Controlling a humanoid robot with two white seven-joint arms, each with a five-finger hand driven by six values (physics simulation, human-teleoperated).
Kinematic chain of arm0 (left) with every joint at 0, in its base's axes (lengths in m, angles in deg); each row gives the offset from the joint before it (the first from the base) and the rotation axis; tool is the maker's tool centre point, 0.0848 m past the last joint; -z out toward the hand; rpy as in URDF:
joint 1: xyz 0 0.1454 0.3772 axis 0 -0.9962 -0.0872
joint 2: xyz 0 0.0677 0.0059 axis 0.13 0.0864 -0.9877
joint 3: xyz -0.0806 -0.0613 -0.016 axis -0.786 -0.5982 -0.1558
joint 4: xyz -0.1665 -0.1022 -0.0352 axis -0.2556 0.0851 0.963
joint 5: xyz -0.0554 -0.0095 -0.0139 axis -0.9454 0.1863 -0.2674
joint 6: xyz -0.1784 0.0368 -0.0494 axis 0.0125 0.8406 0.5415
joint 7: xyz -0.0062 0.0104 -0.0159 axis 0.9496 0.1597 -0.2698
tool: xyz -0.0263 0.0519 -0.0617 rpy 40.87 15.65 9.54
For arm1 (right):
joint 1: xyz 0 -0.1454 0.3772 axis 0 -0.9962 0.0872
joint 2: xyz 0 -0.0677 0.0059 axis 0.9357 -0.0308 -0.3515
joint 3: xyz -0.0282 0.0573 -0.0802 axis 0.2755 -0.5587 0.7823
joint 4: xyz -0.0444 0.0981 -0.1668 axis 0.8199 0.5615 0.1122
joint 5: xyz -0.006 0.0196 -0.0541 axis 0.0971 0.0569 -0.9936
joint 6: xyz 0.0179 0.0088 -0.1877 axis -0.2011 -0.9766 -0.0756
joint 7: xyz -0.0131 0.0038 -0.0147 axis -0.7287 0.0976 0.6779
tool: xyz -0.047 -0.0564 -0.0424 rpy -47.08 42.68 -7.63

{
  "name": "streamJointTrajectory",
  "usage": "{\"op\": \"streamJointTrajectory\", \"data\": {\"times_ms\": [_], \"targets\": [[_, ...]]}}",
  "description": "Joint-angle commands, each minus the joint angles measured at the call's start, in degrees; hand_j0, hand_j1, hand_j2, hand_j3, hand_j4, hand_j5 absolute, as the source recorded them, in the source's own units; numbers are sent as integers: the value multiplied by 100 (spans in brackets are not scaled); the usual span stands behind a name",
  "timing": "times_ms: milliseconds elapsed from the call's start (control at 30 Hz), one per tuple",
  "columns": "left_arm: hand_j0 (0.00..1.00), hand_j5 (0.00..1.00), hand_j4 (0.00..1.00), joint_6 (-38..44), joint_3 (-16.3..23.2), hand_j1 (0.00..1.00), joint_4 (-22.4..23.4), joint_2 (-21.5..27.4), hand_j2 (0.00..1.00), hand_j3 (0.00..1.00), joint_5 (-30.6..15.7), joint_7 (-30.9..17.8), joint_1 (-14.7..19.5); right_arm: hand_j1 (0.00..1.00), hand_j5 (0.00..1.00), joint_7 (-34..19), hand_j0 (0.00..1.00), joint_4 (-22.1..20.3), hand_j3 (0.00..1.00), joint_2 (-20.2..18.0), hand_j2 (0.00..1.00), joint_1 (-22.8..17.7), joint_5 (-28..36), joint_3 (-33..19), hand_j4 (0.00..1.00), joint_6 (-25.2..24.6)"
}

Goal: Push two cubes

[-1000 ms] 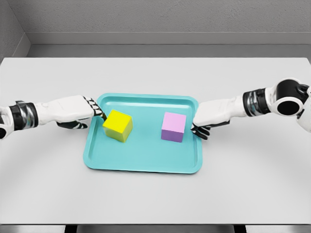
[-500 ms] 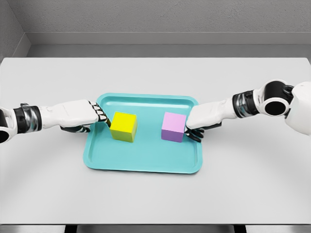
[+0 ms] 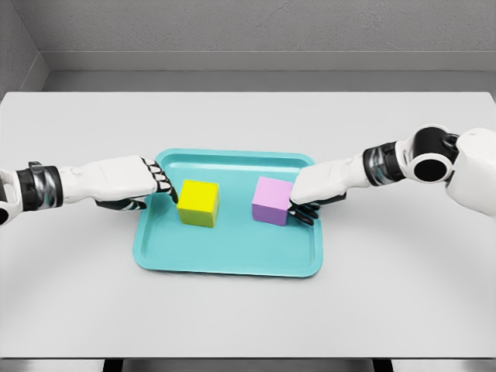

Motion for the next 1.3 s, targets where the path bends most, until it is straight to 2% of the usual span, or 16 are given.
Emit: {"op": "streamJointTrajectory", "data": {"times_ms": [0,300,367,500,567,733,967,1133,1267], "targets": [[69,69,69,15,47,69,-32,-11,69,69,-41,2,0,16,16,1,16,-2,16,50,16,0,31,0,16,-13],[69,69,69,15,161,69,-23,-28,69,69,-33,2,61,16,16,1,16,-2,16,164,16,18,-48,9,16,-13],[63,63,63,15,161,63,-5,-2,63,63,-15,2,70,16,16,1,16,-2,16,208,16,53,-48,9,16,-13],[62,62,62,15,100,62,-278,262,62,62,-24,2,62,16,16,1,16,7,16,217,16,61,-48,18,16,-13],[62,62,62,15,108,62,-515,262,62,62,-24,2,53,16,16,1,16,191,16,208,16,62,-57,18,16,-13],[62,62,62,15,144,62,-568,130,62,62,55,2,62,16,16,1,16,551,16,287,16,70,-57,36,16,-13],[62,62,62,15,108,62,-374,-37,62,62,82,2,79,16,16,1,16,1035,16,656,16,88,-162,36,16,-13],[62,62,62,15,108,62,-49,-222,62,62,161,2,167,16,16,1,16,1237,16,648,16,105,-180,36,16,-13],[61,61,61,15,108,61,-14,-318,61,61,161,2,167,16,16,1,16,1404,16,648,16,105,-188,36,16,-13]]}}
